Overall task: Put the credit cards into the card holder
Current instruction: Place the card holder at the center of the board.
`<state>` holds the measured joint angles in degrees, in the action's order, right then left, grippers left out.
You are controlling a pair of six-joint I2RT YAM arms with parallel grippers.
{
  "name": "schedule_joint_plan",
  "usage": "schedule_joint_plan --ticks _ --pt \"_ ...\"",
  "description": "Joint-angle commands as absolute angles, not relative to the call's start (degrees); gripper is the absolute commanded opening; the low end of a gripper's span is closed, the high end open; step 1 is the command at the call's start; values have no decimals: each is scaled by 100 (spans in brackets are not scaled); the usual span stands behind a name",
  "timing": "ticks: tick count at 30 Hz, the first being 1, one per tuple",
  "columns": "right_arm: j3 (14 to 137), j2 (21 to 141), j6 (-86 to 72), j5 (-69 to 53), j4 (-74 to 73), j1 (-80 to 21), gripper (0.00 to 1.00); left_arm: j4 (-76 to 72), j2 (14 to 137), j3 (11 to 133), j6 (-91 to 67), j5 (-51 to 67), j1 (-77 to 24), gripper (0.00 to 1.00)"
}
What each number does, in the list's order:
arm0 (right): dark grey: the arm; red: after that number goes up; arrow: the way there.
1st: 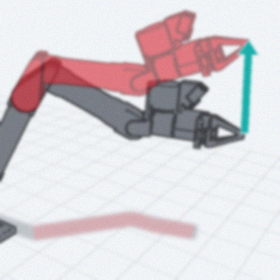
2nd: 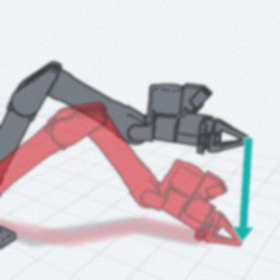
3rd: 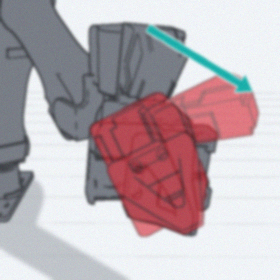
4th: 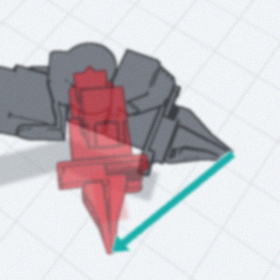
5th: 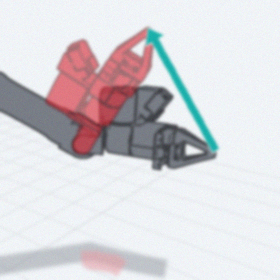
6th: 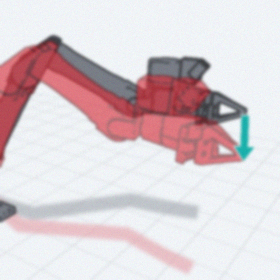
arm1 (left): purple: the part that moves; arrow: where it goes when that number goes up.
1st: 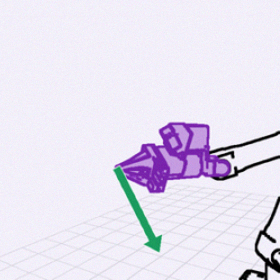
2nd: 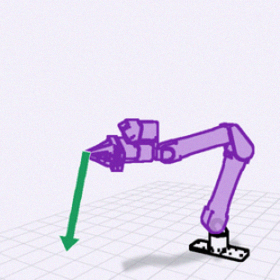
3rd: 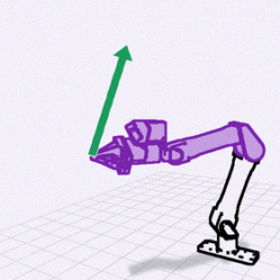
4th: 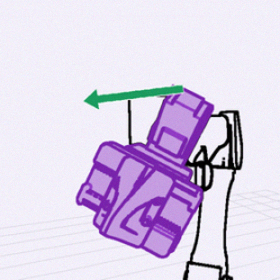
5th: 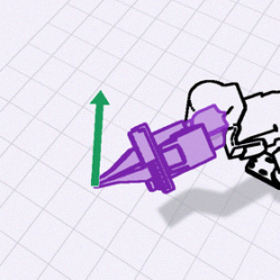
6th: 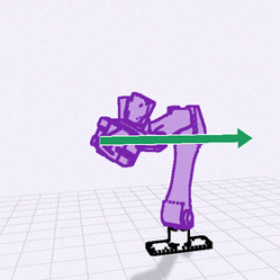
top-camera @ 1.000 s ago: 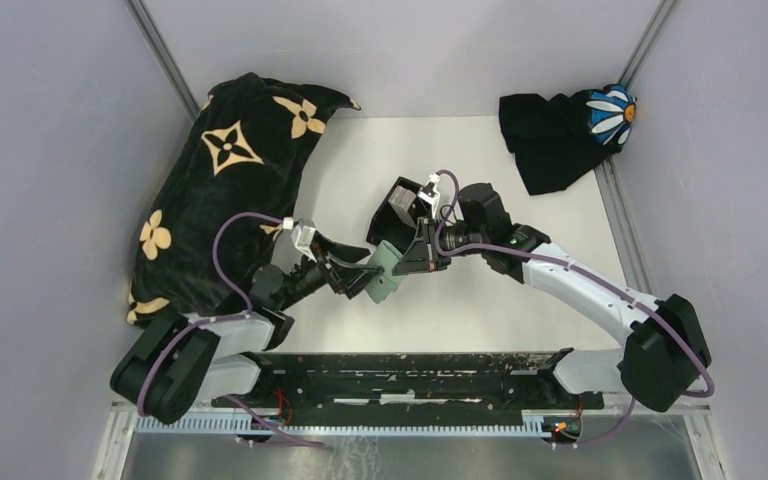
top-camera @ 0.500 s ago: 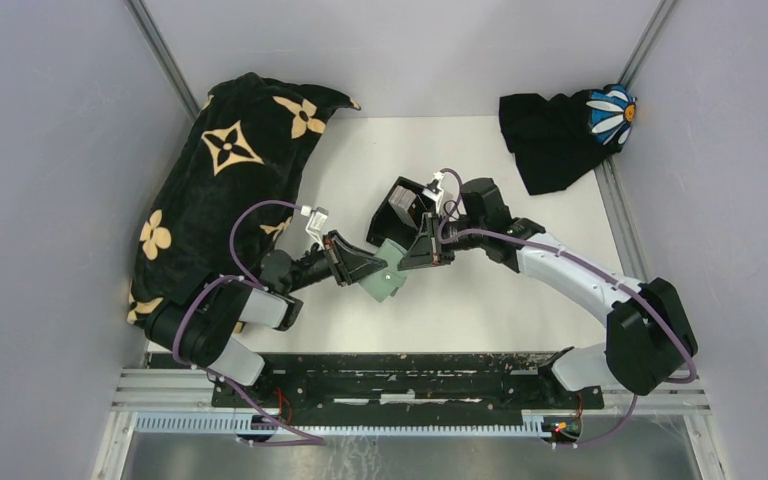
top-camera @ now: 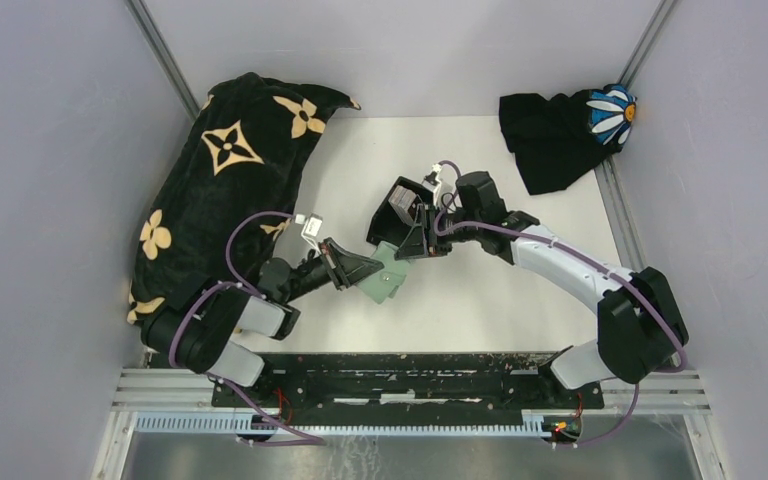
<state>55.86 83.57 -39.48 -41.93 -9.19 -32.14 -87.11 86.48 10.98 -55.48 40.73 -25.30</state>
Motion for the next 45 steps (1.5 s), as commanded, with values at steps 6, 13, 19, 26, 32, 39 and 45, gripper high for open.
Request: schedule_joint_plan --ticks 6,13,19,26,32,39,45 --pt "5964 8143 -3101 -2346 -1272 -3406 45 -5164 6371 1111 -4817 -194 -3954 3" --pt "5816 8015 -2628 -422 -1567 -4187 49 -3507 6211 1419 -5307 -2278 -4793 3" --pt "5717 8116 -2550 354 -1652 -4558 50 -2975 6703 1565 -5967 -3493 -5334 3" --pt "5679 8357 -2471 871 -1629 -4899 50 -2463 7378 1931 -6531 -4022 -5592 3" --pt "5757 8722 -2434 1247 -1590 -5225 51 -2106 7558 1990 -6952 -4248 -5720 19" --pt "5816 9105 -2372 1716 -1446 -5604 56 -2004 7453 1812 -7135 -4229 -5789 49" --pt "5932 9340 -2157 2257 -1286 -5847 57 -1961 7210 1626 -7127 -4197 -5807 60"
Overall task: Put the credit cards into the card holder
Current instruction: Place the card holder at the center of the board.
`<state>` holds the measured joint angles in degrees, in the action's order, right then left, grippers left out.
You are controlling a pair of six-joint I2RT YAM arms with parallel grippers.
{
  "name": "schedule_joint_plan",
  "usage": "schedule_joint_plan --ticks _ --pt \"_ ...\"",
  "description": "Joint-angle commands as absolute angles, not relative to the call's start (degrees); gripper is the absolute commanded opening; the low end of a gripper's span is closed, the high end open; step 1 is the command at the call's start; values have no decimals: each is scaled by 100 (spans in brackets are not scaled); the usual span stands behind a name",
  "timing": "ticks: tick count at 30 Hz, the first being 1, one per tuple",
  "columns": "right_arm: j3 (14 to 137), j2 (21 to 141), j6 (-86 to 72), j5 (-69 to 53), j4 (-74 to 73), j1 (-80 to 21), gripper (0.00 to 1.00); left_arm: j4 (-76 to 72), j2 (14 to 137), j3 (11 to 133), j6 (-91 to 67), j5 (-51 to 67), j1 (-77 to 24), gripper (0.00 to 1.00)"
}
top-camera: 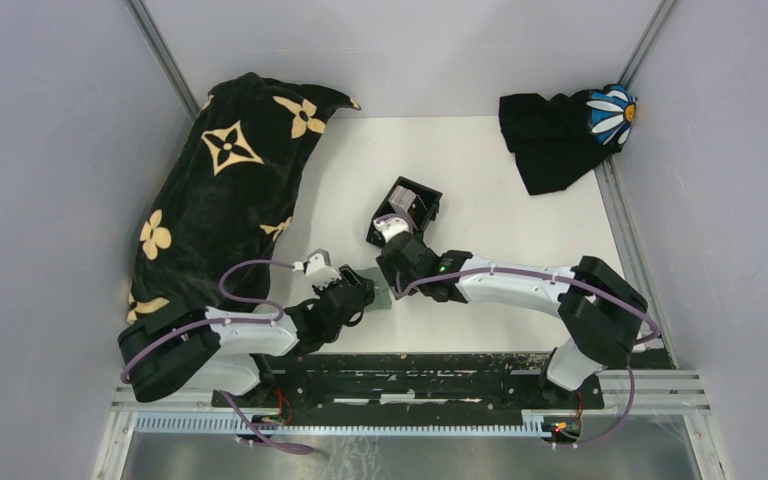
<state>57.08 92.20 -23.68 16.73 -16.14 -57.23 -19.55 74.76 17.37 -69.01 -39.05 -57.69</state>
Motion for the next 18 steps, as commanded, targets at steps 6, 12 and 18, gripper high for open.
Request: schedule_joint_plan --ticks 6,12,18 --pt "6075 9558 -1977 2462 -1134 -6072 57 -1709 6674 1448 -7088 -4359 -5854 60" --pt "6334 9832 -1879 2581 -1151 -6335 57 -1670 6226 1133 -7083 -4462 -5890 55" --pt "6645 10109 -1836 2584 -1248 -6506 57 -1704 6196 967 -7135 -4430 -5898 44"
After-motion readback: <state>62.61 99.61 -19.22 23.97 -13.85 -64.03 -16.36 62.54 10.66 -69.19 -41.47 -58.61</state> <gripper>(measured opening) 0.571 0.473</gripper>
